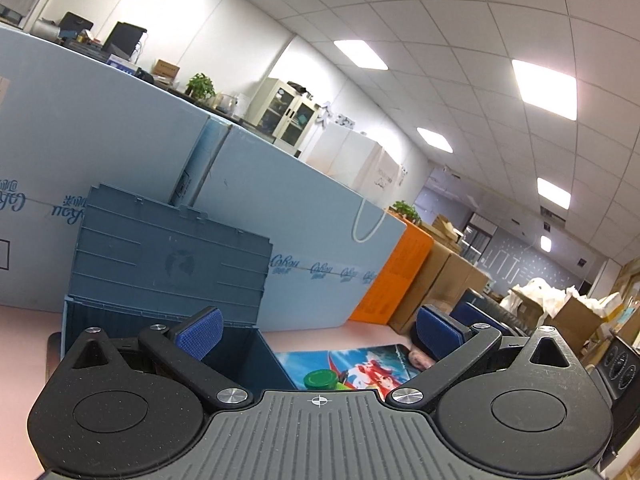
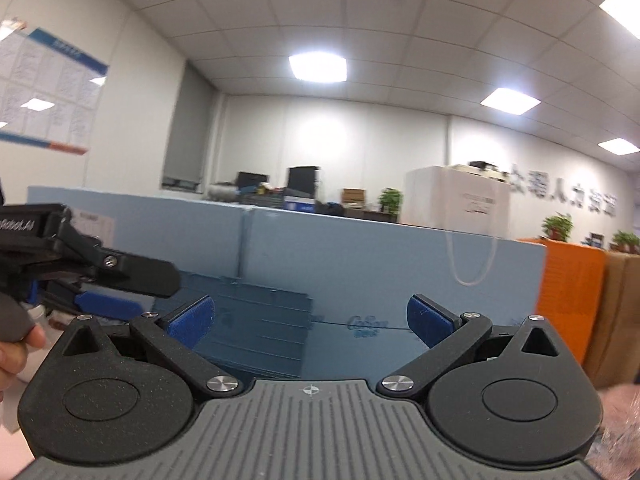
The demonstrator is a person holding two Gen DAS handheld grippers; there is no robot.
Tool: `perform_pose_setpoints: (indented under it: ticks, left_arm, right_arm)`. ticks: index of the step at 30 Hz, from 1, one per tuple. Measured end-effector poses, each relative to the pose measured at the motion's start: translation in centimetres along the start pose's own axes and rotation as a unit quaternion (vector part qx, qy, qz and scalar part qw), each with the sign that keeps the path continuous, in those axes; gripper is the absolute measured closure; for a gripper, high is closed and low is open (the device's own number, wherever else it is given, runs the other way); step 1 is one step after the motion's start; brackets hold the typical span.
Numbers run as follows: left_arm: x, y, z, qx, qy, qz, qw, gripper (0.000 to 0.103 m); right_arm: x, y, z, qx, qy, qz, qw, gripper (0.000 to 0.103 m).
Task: Organize rigid objects
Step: 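Withdraw the right tool from the crate back toward the mat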
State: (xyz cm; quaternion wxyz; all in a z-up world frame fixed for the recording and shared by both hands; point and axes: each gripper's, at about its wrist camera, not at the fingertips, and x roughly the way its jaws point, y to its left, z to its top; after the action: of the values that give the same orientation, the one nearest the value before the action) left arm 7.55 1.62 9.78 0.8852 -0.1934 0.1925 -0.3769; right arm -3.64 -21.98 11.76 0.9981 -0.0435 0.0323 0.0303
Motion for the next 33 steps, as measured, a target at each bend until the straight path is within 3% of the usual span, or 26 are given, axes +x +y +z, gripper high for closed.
perform_pose_setpoints:
  ticks: [9,13,25,33]
  left_arm:
    - [0.6,-0.4,-0.3,0.006,0.004,0.008,0.9999,0.000]
    - [0.8,-0.6,-0.4,0.010,0.006,0.006,0.9999,0.000]
    - [1.3,-2.4,-1.2,0.046,0.007,-0.004,0.9989,0.000]
    - [1.6,-3.8,-2.1,0.067,0.002,-0.007,0.9977,0.000]
  right_arm:
    - [-3.7,-2.3,-1.2,0.072,-0.044,-0.090,0.992,0.000]
    - [-4.2,-2.9,-2.1,0.091,-0.044,-0.081,0.992,0.000]
    - [-5.9,-4.2,-4.1,0.128,-0.029,-0.110,0.985,0.000]
    - [-8.0,-4.9,-4.8,0.133,-0.063,-0.142,0.979,0.000]
